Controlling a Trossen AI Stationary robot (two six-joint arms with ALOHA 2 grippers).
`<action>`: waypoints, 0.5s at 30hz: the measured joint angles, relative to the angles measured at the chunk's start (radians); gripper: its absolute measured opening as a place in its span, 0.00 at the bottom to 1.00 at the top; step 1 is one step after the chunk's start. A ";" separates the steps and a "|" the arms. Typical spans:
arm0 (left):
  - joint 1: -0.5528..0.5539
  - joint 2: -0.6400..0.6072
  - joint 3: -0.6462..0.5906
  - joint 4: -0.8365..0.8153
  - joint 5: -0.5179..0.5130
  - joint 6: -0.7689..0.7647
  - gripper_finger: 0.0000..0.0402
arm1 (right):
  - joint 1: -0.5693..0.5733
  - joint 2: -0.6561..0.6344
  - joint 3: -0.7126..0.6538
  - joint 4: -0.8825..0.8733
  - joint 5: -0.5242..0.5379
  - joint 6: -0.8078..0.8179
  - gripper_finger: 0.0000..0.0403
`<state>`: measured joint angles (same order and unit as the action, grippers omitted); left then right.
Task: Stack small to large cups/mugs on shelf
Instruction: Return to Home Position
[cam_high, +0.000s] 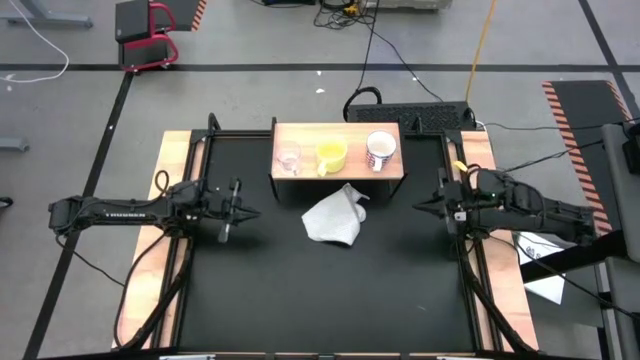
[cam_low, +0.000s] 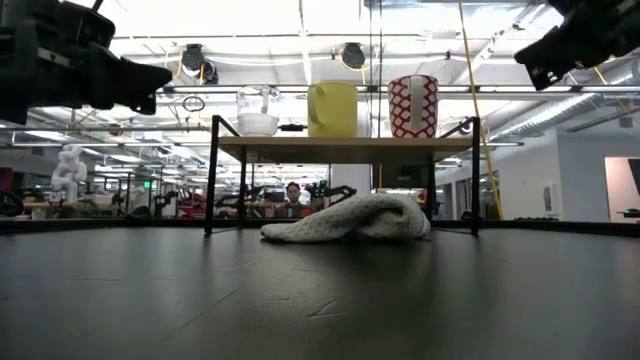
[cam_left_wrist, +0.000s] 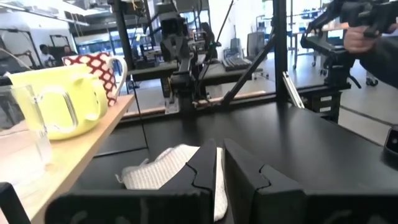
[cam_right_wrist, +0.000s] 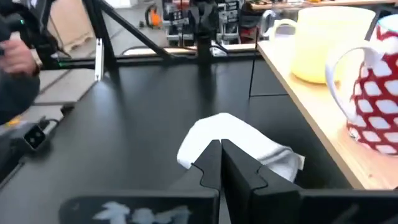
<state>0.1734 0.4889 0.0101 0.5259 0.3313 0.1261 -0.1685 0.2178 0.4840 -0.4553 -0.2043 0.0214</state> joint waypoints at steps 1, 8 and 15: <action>0.000 -0.003 0.000 0.003 0.000 -0.002 0.08 | 0.000 -0.007 -0.005 0.012 0.001 0.010 0.00; 0.000 -0.026 0.000 -0.018 0.002 0.001 0.08 | 0.000 -0.045 -0.057 0.070 0.075 0.057 0.00; 0.000 -0.027 0.000 -0.028 0.001 0.029 0.08 | 0.000 -0.046 -0.178 0.260 0.103 0.074 0.00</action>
<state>0.1734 0.4614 0.0101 0.4975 0.3325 0.1551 -0.1680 0.1722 0.3057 -0.1949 -0.1013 0.0954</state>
